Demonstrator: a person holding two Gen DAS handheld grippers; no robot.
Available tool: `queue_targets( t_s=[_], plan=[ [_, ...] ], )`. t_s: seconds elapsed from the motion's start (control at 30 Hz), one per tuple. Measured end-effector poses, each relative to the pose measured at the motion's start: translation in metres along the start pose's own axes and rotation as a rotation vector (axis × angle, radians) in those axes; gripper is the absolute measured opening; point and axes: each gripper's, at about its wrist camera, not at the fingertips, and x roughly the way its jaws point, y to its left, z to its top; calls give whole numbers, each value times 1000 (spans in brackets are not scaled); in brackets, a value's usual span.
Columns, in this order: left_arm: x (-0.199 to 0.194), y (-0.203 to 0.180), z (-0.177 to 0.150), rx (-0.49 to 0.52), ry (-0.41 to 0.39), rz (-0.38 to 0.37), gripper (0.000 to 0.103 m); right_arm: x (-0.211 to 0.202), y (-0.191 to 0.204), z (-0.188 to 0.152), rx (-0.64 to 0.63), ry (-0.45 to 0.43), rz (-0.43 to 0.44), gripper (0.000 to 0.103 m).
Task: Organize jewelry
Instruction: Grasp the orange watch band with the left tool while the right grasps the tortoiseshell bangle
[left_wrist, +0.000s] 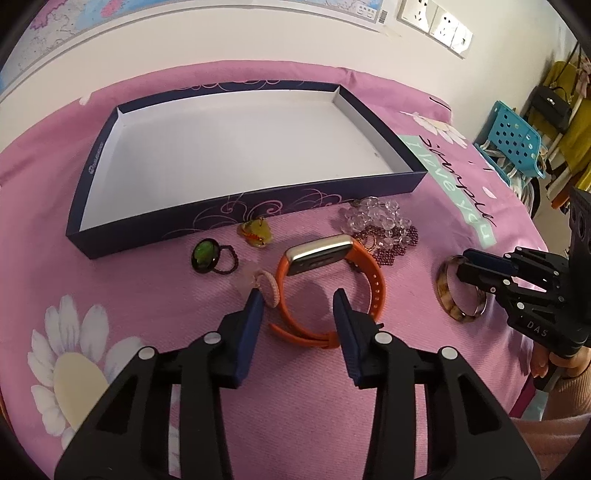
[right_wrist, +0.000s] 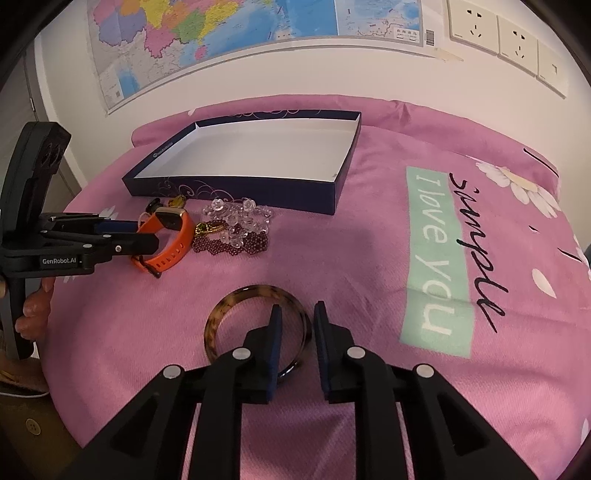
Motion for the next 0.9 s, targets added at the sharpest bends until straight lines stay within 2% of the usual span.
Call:
queue_targets(
  t_s=[0.13,0.3,0.43,0.67,0.83,0.9],
  plan=[
    [3,-4,4,16,5,12,39,2,5,0,-23,-7,-20,17],
    [-6,4,-2,-23,-24,48,42,2,3,0,-9,-10,-8,17],
    [-16,5,-10,-4,-42,-11,42,2,2,0,-3,-14,0,18],
    [-7,14,-5,-44,2,-154,40,2,3,-1,0,-20,7,22],
    [5,15,3,-56,11,-182,40,3,4,0,-2,-21,6,23],
    [8,15,7,-68,18,-175,32,3,4,0,-6,-21,-4,20]
  ],
)
